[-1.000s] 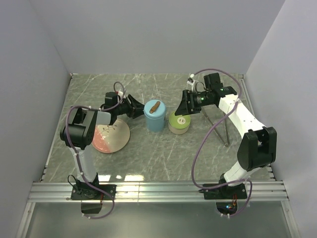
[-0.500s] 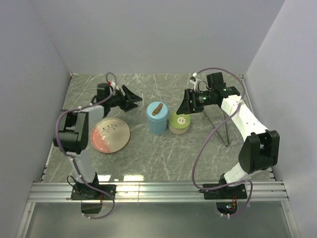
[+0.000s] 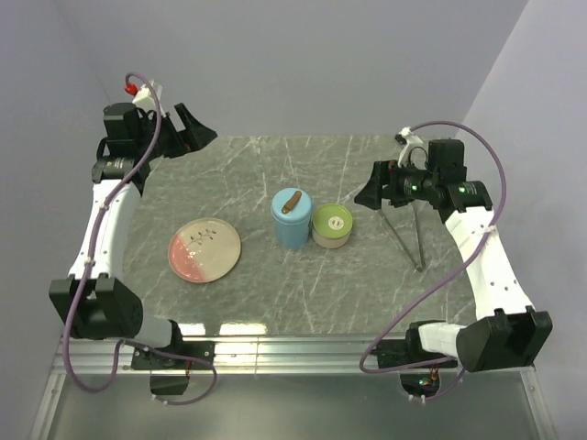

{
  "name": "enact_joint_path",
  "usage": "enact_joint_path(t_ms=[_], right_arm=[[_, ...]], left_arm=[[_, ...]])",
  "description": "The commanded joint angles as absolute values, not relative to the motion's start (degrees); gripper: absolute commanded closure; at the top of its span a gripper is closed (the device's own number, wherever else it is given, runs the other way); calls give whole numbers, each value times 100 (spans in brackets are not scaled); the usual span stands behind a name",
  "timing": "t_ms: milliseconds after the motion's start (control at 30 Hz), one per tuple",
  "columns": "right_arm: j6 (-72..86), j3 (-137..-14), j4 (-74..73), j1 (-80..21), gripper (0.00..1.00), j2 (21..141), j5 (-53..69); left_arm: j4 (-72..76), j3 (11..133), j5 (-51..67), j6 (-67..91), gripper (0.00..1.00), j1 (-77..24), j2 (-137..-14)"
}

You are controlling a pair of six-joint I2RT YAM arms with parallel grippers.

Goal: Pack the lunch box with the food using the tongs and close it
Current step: Move the lunch box

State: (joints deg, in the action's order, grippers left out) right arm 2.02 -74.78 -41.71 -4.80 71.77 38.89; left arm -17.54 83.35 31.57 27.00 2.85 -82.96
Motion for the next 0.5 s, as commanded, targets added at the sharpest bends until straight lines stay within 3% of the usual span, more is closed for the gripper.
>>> enact_joint_path(t_ms=[0,467], right_arm=[[-130,-7234,-4245,-317,0,6970,3262],[-396,-5537,-3999,-176,0,6047,2874]], left_arm=[[-3277,8578,2400,1460,1,264,-7877],[-3691,6293,2030,62,1,193,-6065]])
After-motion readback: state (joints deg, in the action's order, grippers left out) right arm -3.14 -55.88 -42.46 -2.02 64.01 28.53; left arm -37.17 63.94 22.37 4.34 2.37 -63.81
